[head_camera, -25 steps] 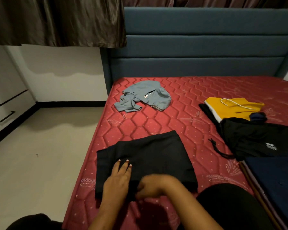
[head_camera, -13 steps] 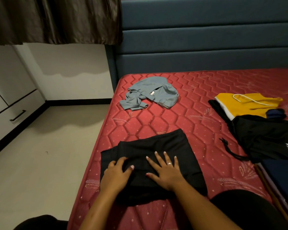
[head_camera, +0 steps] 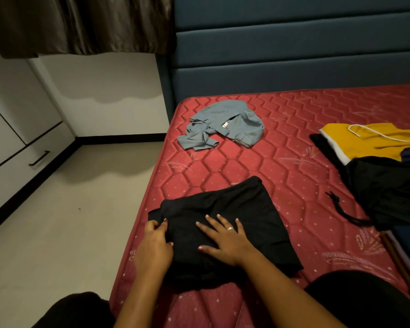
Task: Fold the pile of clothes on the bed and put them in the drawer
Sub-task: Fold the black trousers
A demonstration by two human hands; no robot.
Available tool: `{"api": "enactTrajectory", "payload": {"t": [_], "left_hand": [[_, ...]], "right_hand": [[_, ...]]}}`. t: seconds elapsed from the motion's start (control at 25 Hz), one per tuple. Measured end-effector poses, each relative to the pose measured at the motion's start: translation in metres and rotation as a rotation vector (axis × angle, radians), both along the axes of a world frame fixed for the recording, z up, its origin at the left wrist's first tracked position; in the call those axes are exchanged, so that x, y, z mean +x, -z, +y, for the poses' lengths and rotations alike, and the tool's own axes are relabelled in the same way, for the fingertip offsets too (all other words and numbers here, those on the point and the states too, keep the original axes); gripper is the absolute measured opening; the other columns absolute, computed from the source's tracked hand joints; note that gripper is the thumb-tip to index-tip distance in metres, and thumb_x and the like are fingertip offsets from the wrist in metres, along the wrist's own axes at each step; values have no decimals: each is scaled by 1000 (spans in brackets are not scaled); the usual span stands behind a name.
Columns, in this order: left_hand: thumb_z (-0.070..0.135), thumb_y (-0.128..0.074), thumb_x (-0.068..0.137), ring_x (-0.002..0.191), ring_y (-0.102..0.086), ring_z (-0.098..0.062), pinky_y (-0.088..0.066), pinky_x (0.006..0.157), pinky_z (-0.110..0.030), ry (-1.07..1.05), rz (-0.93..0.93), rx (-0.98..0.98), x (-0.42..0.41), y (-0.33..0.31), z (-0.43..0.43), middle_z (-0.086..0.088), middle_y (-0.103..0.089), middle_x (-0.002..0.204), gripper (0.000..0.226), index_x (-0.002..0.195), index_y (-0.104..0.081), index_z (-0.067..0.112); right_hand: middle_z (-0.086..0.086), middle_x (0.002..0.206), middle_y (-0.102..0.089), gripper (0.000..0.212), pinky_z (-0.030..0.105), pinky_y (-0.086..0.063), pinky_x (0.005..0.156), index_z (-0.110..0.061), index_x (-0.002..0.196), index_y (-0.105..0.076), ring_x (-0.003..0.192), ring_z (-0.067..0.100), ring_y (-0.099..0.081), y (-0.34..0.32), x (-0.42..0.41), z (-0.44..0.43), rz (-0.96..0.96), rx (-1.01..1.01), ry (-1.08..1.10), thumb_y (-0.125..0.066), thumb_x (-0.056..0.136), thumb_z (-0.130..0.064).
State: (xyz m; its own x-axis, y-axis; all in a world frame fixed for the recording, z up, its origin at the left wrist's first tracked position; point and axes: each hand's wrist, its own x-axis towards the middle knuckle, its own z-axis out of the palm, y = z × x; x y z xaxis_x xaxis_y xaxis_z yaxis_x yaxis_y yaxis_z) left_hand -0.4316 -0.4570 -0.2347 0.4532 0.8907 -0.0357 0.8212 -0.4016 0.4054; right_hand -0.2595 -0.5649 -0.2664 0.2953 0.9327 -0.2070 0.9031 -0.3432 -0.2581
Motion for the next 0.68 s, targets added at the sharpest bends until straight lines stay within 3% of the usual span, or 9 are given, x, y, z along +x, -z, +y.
{"api": "enactTrajectory", "payload": {"t": [0.08,0.16,0.24,0.32,0.4,0.48,0.52,0.6,0.68], "left_hand": [[33,-64,88,123,-44,-27,-46,95,-39,-31,127,57,-6,-6,-2,-3,-31,141,63,144,-39,19],[37,-66,85,125,-39,-30,-45,94,-42,-61,191,112,-11,-12,-6,-6,-29,144,67,143,-39,18],[18,-77,70,112,-49,-35,-50,82,-45,20,169,308,-10,-17,-10,-13,-43,138,71,136,-51,14],[3,-77,60,102,-57,-38,-53,76,-44,120,40,440,0,-19,-23,-15,-54,129,67,125,-62,10],[6,-65,80,121,-49,-31,-44,96,-38,196,-81,224,15,-15,-41,-8,-46,141,58,136,-53,15],[12,-56,92,131,-42,-24,-31,106,-25,205,-221,-121,22,5,-53,-8,-42,146,54,144,-41,15],[16,-55,95,131,-44,-22,-30,105,-23,169,-282,-287,22,9,-57,-8,-45,145,55,147,-36,15],[29,-48,100,123,-50,-21,-36,101,-28,30,-416,-555,21,12,-57,-3,-51,137,55,150,-27,23],[47,-36,100,111,-57,-20,-44,90,-33,-117,-624,-905,27,-4,-53,0,-59,124,47,141,-39,26]], "right_hand": [[-13,160,4,80,61,-5,112,-50,148,3,148,25,2,-10,23,-9,-15,42,236,-43,85,-70],[-3,160,-3,96,57,-20,112,-42,150,2,145,34,-10,-21,52,-27,79,33,613,-60,80,-60],[9,155,-21,113,48,-30,110,-33,152,-6,139,35,-27,-23,79,-42,275,-6,864,-74,65,-59],[10,145,-39,123,43,-41,104,-26,149,-21,130,33,-43,-11,96,-46,459,28,912,-84,46,-51],[13,129,-57,106,42,-51,92,-16,136,-43,110,31,-60,-3,95,-44,669,162,888,-90,43,-30],[16,106,-66,59,39,-56,76,-4,117,-59,84,29,-64,-29,73,-45,865,298,922,-81,62,-2],[16,100,-67,43,35,-54,71,-1,111,-62,77,28,-62,-44,64,-43,911,322,907,-73,69,5],[14,93,-66,31,26,-51,63,-4,103,-64,71,21,-60,-78,42,-35,993,413,784,-65,74,7],[8,85,-65,32,18,-49,56,-10,101,-62,69,14,-59,-119,4,-25,982,476,550,-64,73,5]]}}
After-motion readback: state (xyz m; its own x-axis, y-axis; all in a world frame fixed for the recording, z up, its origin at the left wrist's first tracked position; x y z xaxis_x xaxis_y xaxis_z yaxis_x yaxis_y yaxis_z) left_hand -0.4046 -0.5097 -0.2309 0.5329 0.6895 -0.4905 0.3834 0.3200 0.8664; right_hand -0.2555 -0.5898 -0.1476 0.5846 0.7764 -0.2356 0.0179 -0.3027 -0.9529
